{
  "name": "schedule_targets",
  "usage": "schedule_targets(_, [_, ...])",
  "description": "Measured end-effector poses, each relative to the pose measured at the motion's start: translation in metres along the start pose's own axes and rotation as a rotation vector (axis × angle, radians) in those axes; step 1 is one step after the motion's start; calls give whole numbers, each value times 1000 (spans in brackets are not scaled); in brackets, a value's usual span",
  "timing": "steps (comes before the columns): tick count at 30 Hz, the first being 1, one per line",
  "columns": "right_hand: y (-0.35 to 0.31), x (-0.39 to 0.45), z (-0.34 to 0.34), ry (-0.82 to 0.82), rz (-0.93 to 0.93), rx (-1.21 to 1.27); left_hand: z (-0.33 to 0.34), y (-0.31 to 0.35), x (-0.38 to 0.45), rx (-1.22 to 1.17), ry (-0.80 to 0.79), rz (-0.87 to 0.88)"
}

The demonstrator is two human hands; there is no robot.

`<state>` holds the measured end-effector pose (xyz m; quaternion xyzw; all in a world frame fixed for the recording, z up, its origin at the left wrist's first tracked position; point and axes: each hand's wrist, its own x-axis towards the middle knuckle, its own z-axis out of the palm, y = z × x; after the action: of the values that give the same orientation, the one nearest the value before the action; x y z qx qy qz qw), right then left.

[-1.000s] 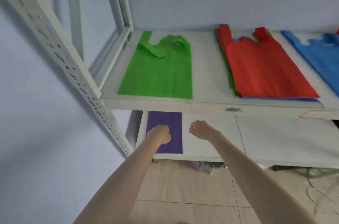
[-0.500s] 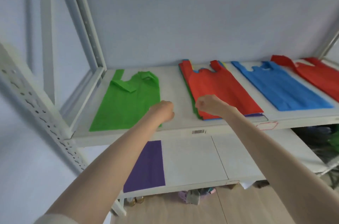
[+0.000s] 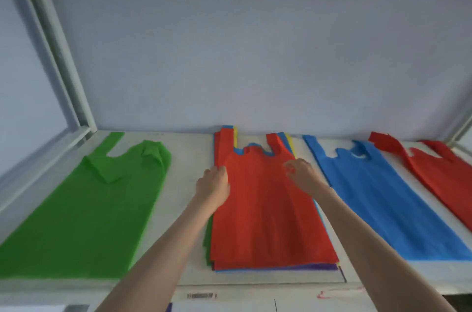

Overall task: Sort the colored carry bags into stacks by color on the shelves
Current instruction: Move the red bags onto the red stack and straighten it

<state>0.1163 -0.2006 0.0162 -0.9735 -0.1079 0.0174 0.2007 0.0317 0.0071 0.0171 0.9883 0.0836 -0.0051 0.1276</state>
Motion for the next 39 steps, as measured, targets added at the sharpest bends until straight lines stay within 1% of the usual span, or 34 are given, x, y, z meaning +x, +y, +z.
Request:
schedule_targets(2, [10, 14, 9, -28, 47, -27, 10, 3, 12, 24, -6, -33])
schedule_targets(7, [27, 32, 25, -79, 242, -66, 35, 4, 30, 0, -102, -163])
schedule_targets(12, [34, 47, 32, -12, 386, 15, 49, 2, 35, -56, -76, -214])
schedule_targets(14, [32, 51, 33, 3, 391, 21, 48, 2, 36, -65, -73, -216])
schedule_targets(17, [25, 56, 36, 36, 317, 68, 48, 0, 37, -94, -79, -219])
schedule_targets(20, [18, 60, 42, 36, 223, 109, 49, -3, 37, -136, -83, -216])
schedule_targets(22, [12, 61, 44, 59, 212, 174, 48, -4, 37, -154, -82, -216])
schedule_targets(25, [4, 62, 44, 85, 334, 284, 49, -5, 38, -161, -82, -214])
schedule_targets(28, [6, 67, 39, 45, 435, 262, 48, -6, 37, -166, -71, -223])
schedule_targets(30, [10, 69, 32, 55, 448, 221, 47, -6, 36, -172, -33, -238])
schedule_targets(33, [21, 70, 18, 108, 471, 162, 46, -4, 36, -269, 25, -260])
schedule_targets(36, [35, 69, 7, 112, 506, 78, 49, 0, 35, -348, -11, -253])
schedule_targets(39, [47, 70, 5, 56, 468, 112, 52, 8, 36, -399, -62, -258])
